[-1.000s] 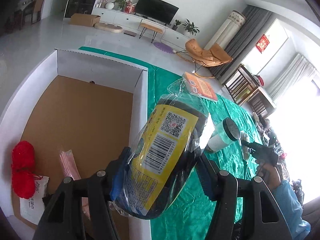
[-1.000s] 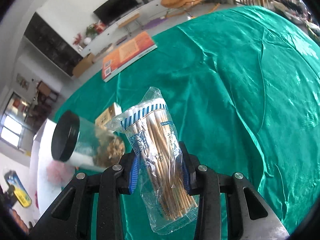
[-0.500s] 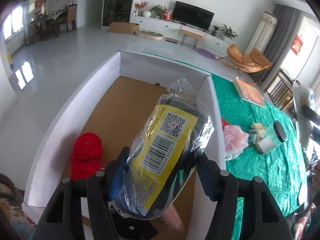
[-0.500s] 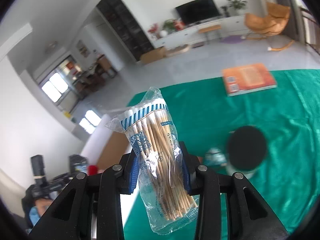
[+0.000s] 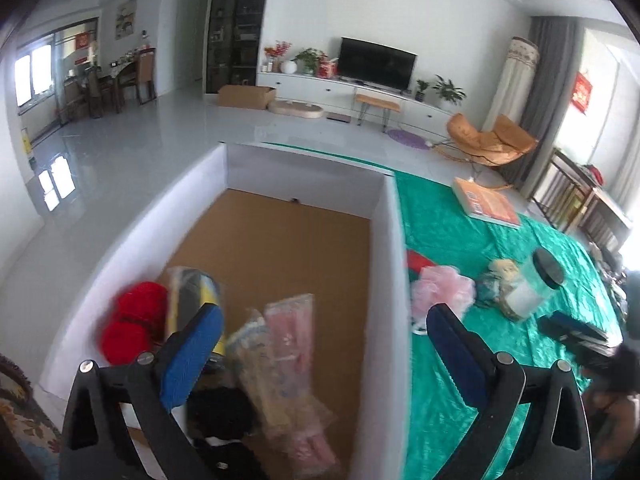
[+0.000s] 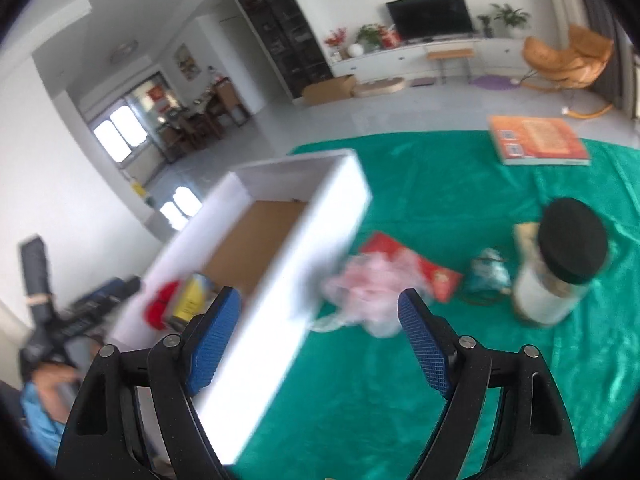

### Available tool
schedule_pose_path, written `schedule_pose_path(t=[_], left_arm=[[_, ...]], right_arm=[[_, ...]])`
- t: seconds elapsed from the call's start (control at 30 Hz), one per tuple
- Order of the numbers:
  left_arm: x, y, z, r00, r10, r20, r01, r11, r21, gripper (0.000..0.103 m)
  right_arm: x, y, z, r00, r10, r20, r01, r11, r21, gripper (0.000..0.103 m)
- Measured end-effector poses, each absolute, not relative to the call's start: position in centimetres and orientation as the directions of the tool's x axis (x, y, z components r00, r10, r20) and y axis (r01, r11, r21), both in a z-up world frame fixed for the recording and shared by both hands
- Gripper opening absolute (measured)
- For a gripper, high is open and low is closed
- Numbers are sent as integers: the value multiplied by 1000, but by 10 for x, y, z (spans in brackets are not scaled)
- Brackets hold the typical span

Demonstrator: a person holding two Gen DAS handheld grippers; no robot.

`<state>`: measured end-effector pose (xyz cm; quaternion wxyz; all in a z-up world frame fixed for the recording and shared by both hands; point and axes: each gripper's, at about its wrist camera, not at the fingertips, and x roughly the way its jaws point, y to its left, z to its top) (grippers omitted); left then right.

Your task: Organize soft objects

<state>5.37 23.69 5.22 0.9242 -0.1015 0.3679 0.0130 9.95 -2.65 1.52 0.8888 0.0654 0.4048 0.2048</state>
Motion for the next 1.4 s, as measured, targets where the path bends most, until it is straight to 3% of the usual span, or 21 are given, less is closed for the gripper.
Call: schedule_pose_path(t=[0.2,0.3,0.37,0.63,1.4], left_arm=[[55,92,19,598,-309,-739,213,951,-224,101],[71,42,-22,536,-308,-786,248,947,-202,101],[87,23,-50,527,-242,-815,215,965,-147,101],[132,4,-101,529,-78,-845,145,989,0,101],[131,8,-107,579,-79,-812,123,992,-8,103]], right_arm=[[70,-132,-78,603,59,-796,-1,997,74,83],[60,-166,-86,625,-34,-780,94,995,32,83],[60,-181,-87,630,-74,-773,140,990,19,83],[65,-190,-94,618,-99,-780,170,985,9,84],[55,-191,-99,617,-98,-781,164,986,6,87]])
